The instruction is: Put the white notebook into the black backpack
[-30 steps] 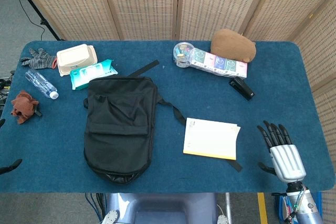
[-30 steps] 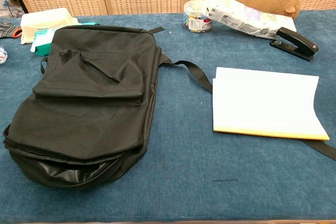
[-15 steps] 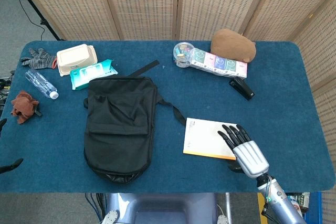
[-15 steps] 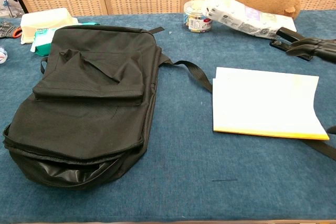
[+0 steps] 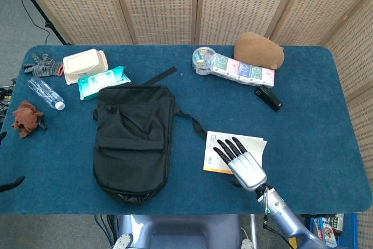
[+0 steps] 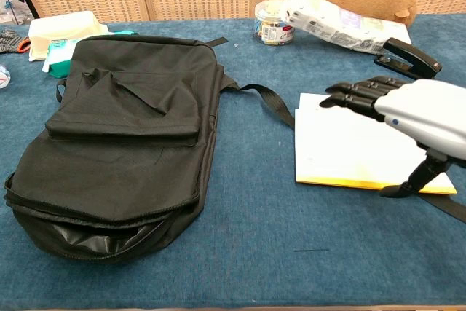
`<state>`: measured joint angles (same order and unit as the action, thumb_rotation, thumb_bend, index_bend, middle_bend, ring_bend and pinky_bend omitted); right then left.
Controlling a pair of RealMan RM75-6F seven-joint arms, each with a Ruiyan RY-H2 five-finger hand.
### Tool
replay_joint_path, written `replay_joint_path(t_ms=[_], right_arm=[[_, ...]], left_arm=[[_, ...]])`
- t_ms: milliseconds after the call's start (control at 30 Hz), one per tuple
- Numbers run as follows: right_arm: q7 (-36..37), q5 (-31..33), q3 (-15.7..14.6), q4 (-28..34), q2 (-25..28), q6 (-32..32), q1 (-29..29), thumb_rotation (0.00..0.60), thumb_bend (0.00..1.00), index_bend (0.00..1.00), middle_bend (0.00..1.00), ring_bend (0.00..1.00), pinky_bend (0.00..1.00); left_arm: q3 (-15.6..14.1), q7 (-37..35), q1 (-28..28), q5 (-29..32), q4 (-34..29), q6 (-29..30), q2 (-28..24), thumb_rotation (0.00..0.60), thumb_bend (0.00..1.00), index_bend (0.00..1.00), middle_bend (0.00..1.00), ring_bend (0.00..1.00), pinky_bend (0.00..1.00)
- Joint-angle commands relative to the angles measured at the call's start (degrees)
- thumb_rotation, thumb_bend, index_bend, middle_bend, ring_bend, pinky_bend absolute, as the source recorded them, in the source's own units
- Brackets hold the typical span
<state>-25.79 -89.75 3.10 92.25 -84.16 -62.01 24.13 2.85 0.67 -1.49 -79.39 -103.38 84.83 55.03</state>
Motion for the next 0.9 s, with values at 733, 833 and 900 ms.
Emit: replay_joint_path(t_ms=[733, 833, 900], right_arm=[[-4.44, 1.73, -1.6, -9.46, -6.25, -2.66, 0.1, 0.6, 0.0, 0.11, 0.03, 0.0, 0.0], [-5.44, 1.95, -1.81, -10.12, -6.95, -3.27, -0.24, 0.6, 0.0, 0.11, 0.04, 0.0, 0.0], [-6.56, 2.08, -1.81, -10.88, -7.71, -3.97, -0.5, 0.6, 0.0, 0.11, 0.04, 0.0, 0.0]], left_arm=[[0.04, -2.11, -0.01, -0.07, 0.11, -0.53, -0.87, 0.6, 0.0, 0.0, 0.0, 0.0, 0.0], [0.03, -2.25, 0.05, -0.12, 0.19, -0.45, -0.87, 0.6, 0.0, 0.0, 0.0, 0.0, 0.0], [0.03, -2.32, 0.01, -0.12, 0.25, -0.53, -0.87, 0.6, 0.0, 0.0, 0.0, 0.0, 0.0]])
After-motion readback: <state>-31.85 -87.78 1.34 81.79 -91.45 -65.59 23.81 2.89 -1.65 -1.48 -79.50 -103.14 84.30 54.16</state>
